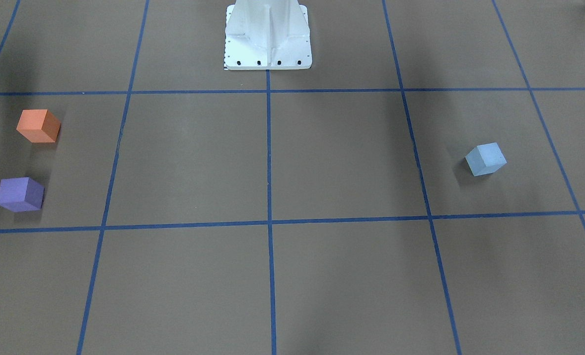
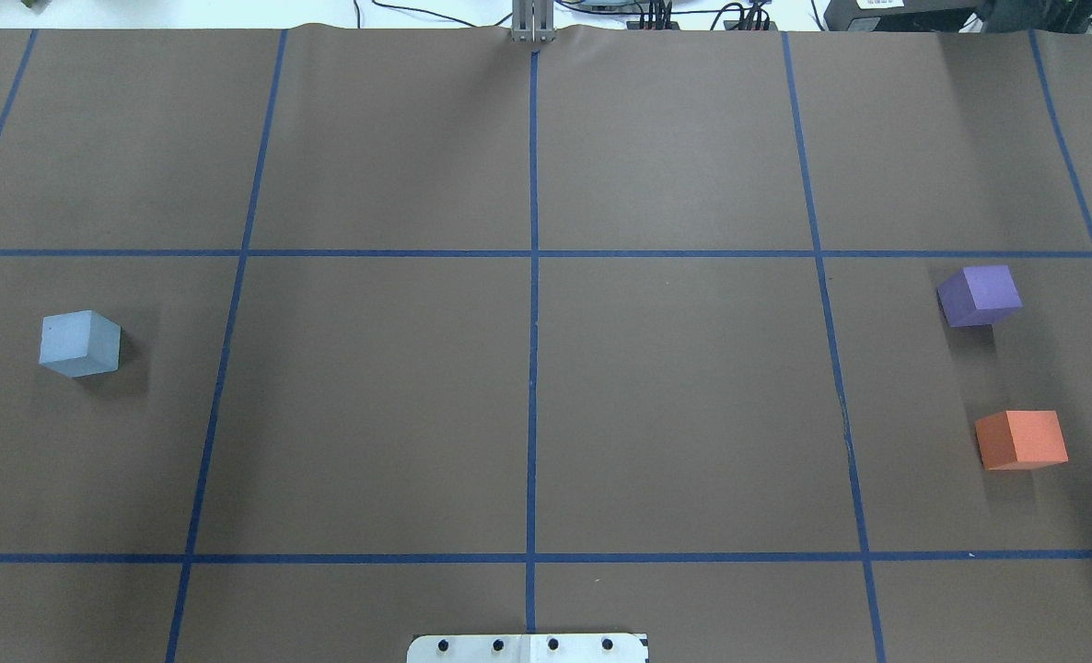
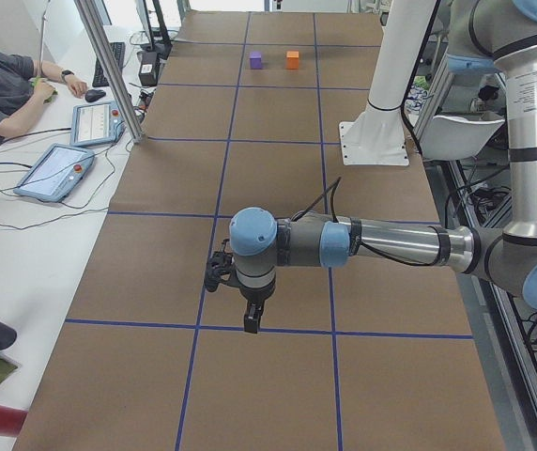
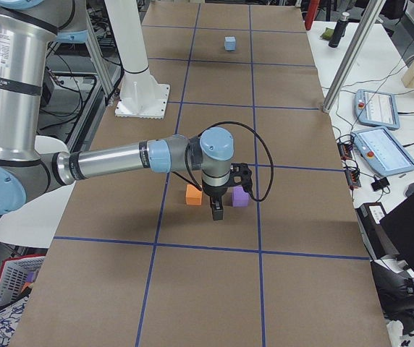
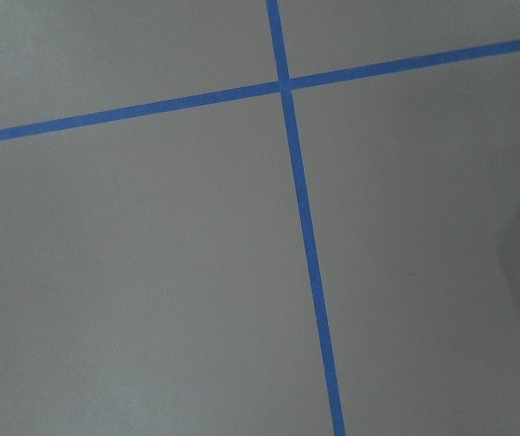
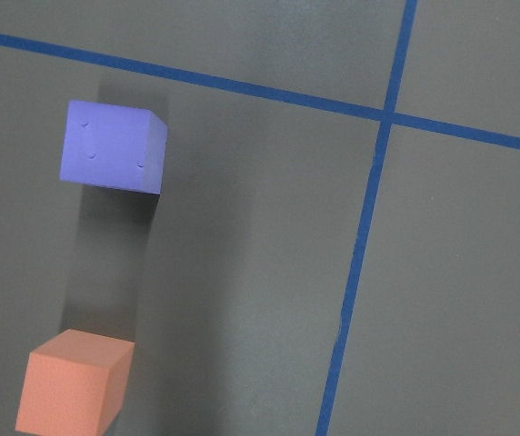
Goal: Place blue block between orange and purple blocks
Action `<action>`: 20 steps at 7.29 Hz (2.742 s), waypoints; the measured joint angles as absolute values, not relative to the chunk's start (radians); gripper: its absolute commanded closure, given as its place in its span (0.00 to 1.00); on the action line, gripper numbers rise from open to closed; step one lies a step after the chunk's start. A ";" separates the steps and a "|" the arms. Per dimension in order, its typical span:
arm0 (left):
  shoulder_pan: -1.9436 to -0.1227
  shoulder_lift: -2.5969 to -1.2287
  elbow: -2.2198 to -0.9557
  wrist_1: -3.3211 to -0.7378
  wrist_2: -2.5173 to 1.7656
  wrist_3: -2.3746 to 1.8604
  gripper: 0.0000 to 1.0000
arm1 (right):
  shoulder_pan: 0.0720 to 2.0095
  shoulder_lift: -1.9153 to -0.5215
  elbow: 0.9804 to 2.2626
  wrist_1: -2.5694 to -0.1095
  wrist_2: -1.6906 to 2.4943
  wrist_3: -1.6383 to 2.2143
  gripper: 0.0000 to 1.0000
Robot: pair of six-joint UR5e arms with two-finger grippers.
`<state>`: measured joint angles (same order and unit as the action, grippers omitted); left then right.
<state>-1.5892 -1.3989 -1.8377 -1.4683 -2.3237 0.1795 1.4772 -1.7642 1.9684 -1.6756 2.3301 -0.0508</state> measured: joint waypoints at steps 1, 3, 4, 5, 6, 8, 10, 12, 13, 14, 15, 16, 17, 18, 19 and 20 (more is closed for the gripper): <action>-1.589 -1.400 -1.838 -1.468 -2.324 0.179 0.00 | 1.477 -1.764 1.968 -1.675 2.330 -0.051 0.00; -1.588 -1.407 -1.840 -1.470 -2.322 0.179 0.00 | 1.477 -1.764 1.969 -1.676 2.330 -0.051 0.00; -1.588 -1.407 -1.842 -1.491 -2.321 0.186 0.00 | 1.477 -1.764 1.970 -1.676 2.330 -0.051 0.00; -1.588 -1.405 -1.840 -1.535 -2.319 0.199 0.00 | 1.477 -1.764 1.972 -1.675 2.331 -0.050 0.00; -1.585 -1.421 -1.829 -1.573 -2.319 0.205 0.00 | 1.477 -1.764 1.974 -1.675 2.331 -0.049 0.00; -1.564 -1.488 -1.792 -1.594 -2.344 0.117 0.00 | 1.477 -1.764 1.976 -1.675 2.332 -0.048 0.00; -1.487 -1.511 -1.777 -1.666 -2.397 -0.041 0.00 | 1.477 -1.764 1.977 -1.675 2.332 -0.048 0.00; -1.345 -1.517 -1.778 -1.788 -2.410 -0.240 0.00 | 1.477 -1.764 1.977 -1.675 2.332 -0.048 0.00; -1.281 -1.518 -1.778 -1.836 -2.406 -0.349 0.00 | 1.477 -1.764 1.977 -1.675 2.332 -0.048 0.00; -1.225 -1.518 -1.777 -1.882 -2.380 -0.470 0.00 | 1.477 -1.764 1.977 -1.675 2.332 -0.048 0.00; -1.158 -1.520 -1.776 -1.925 -2.321 -0.589 0.00 | 1.477 -1.764 1.977 -1.675 2.332 -0.048 0.00; -1.081 -1.529 -1.773 -1.953 -2.252 -0.694 0.00 | 1.477 -1.764 1.976 -1.675 2.332 -0.048 0.00; -1.019 -1.542 -1.771 -1.965 -2.201 -0.769 0.00 | 1.477 -1.764 1.976 -1.675 2.331 -0.048 0.00; -0.980 -1.548 -1.770 -1.969 -2.170 -0.816 0.00 | 1.477 -1.764 1.975 -1.675 2.331 -0.048 0.00; -0.956 -1.551 -1.763 -1.969 -2.147 -0.841 0.00 | 1.477 -1.764 1.975 -1.675 2.331 -0.048 0.00; -0.944 -1.553 -1.747 -1.970 -2.131 -0.848 0.00 | 1.477 -1.764 1.975 -1.675 2.331 -0.048 0.00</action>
<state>-0.9445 -1.5526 -1.7469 -1.9700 -2.1308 -0.8483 1.4772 -1.7641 1.9752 -1.6751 2.3311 -0.0475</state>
